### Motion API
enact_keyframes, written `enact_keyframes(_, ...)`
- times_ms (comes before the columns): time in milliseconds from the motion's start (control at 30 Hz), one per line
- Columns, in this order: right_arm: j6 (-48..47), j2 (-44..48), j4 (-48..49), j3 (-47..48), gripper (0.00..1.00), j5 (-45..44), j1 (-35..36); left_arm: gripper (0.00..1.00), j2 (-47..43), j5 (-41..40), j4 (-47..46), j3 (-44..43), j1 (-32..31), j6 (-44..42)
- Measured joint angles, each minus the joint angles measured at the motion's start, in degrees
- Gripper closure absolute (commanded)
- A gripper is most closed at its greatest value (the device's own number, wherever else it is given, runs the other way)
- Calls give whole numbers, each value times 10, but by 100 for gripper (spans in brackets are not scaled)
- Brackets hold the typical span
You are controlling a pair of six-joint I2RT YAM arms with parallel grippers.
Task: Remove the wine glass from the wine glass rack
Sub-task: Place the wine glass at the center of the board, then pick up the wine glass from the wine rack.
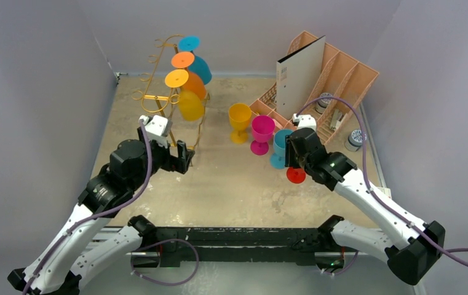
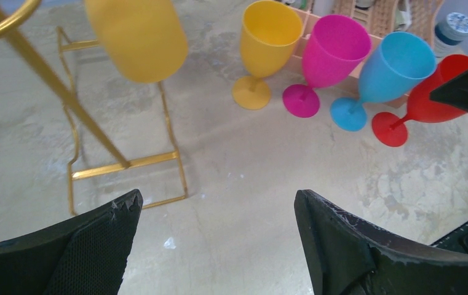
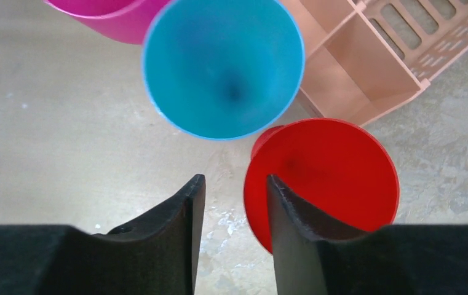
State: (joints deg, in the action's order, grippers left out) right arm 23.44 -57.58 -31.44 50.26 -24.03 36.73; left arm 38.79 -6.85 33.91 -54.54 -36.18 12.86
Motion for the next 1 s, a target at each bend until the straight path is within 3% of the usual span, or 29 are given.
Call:
enact_keyframes(233, -2, 0, -31, 79, 48, 61, 0, 7, -57, -69, 46, 0, 0, 3)
enact_keyframes(433, 2, -25, -31, 167, 47, 132, 0, 5, -37, -106, 94, 0, 0, 29)
enact_keyframes(733, 78, -190, 29, 314, 47, 300, 0, 5, 1, -112, 109, 11, 0, 63)
enact_keyframes(1000, 143, -319, 87, 424, 46, 388, 4, 5, 0, -111, 108, 14, 0, 76)
